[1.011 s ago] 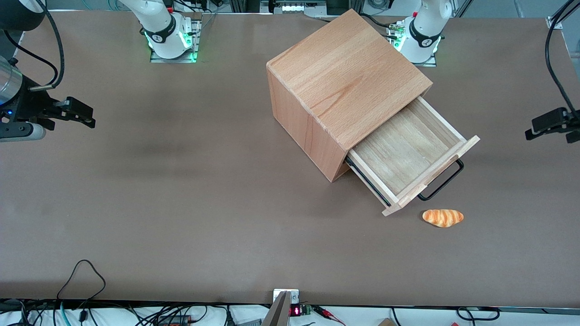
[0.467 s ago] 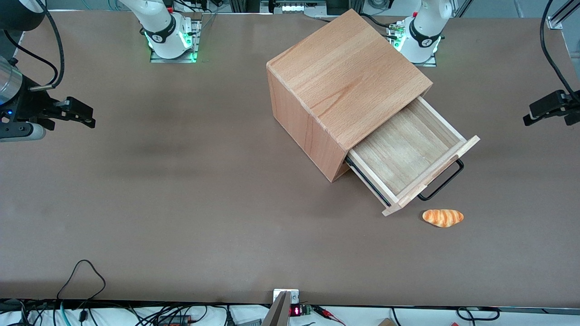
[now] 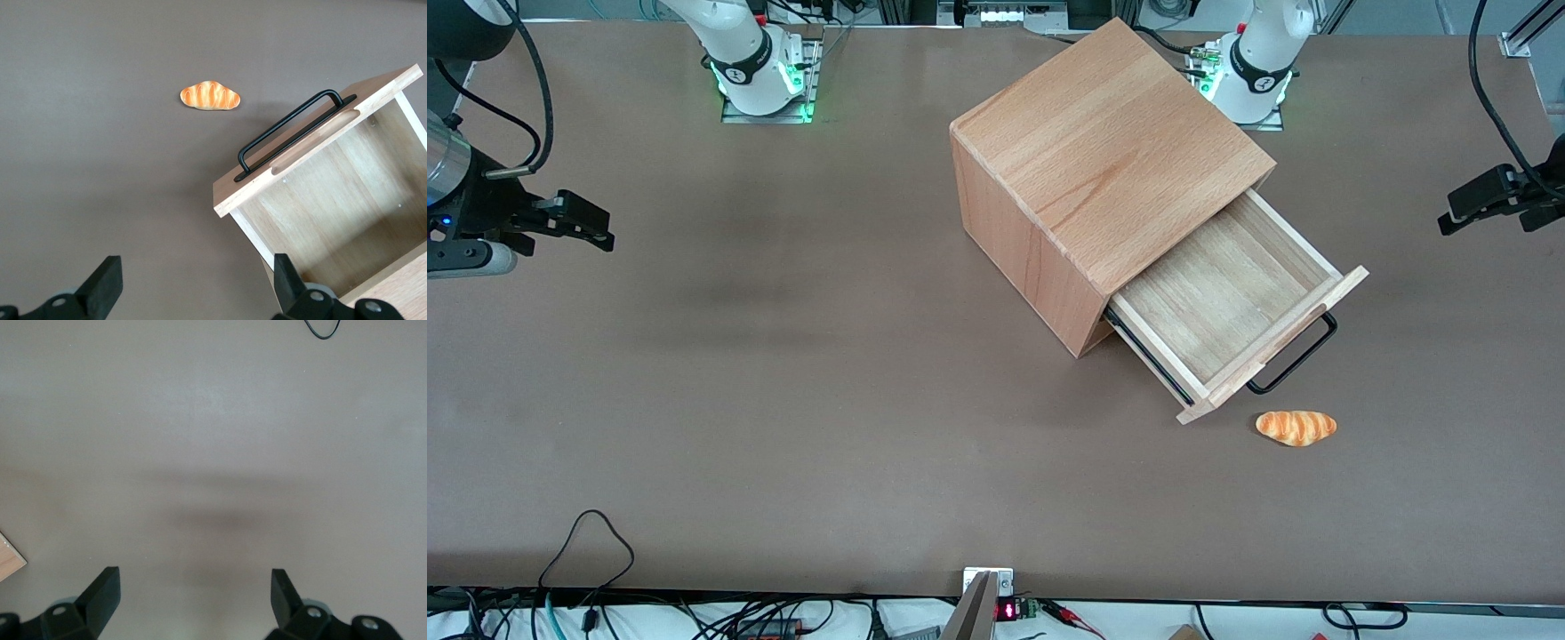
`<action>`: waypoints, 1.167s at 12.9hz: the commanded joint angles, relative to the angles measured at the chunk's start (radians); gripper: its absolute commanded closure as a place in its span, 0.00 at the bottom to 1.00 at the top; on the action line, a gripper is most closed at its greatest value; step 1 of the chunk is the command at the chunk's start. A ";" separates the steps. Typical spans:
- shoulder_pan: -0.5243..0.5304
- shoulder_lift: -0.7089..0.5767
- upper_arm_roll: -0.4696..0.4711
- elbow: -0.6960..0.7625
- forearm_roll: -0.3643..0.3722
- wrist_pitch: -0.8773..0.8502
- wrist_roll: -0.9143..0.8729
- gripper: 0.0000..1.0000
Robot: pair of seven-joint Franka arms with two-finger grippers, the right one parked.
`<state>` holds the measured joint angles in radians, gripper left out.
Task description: Open top drawer with left arm
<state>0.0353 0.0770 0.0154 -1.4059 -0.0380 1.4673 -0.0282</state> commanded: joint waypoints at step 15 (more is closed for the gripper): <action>-0.017 -0.115 0.017 -0.125 0.032 0.048 0.017 0.00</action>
<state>0.0263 -0.0222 0.0269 -1.5227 -0.0378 1.5147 -0.0246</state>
